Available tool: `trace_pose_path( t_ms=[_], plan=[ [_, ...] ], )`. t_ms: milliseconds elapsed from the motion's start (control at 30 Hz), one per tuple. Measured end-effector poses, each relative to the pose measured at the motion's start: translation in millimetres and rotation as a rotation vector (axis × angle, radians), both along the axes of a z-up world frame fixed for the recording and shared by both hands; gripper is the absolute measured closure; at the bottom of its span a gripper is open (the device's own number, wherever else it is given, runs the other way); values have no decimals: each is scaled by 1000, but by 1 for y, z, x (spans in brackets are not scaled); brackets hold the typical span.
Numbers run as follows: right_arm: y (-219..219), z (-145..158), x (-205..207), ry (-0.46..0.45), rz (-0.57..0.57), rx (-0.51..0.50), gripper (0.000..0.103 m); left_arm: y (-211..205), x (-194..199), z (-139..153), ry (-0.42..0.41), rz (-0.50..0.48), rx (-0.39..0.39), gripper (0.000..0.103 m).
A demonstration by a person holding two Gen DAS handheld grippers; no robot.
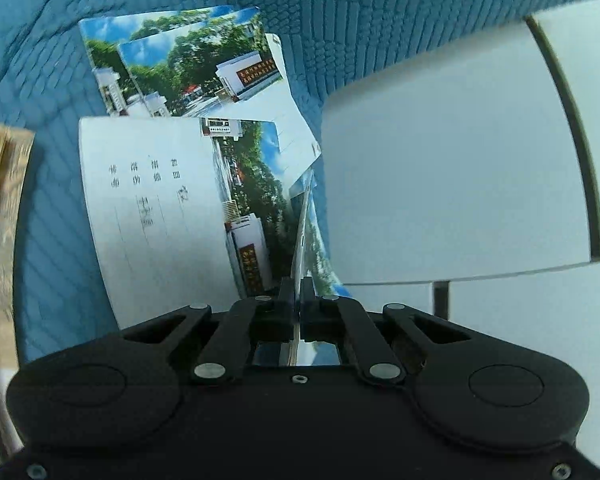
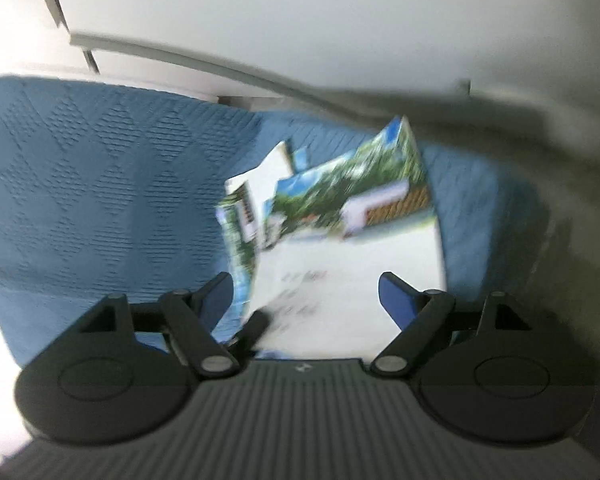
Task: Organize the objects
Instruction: 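Lift the held postcards with both grippers and carry them toward the book stack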
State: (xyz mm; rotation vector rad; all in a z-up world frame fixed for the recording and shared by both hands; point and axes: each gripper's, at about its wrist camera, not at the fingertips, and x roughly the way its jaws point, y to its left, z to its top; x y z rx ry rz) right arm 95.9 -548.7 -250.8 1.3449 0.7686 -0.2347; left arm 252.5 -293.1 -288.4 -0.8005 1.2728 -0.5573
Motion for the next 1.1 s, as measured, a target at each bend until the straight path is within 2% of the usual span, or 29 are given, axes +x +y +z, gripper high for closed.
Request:
trace_pose_path(
  t_ms=[133,300,433,567,700,800,867,900,933,967,1100],
  plan=[
    [32,-4,-10,13,-62,117,21,3,-8,-1,26,57,-26,102],
    [54,-38,-14,65,-145,251,21,6,-17,-7,45,93,-16,102],
    [58,-66,-18,95,-186,297,21,11,-19,-13,98,133,-36,102],
    [54,-85,-24,63,-268,365,22,11,-21,-7,98,152,-28,102],
    [38,-96,-24,70,-310,356,24,16,-27,-1,78,172,-24,102],
    [27,-99,-29,68,-328,336,40,23,-34,1,62,180,-15,102],
    [20,-96,-31,56,-315,297,79,27,-40,0,60,171,-20,102],
    [16,-91,-32,48,-295,267,81,30,-43,-1,64,174,-24,102],
    [14,-86,-31,32,-274,233,90,32,-46,-1,70,176,-30,102],
    [12,-80,-31,14,-255,199,93,35,-49,0,73,177,-35,102],
    [11,-50,-26,-50,-181,112,95,46,-53,13,69,181,-69,102]
  ],
)
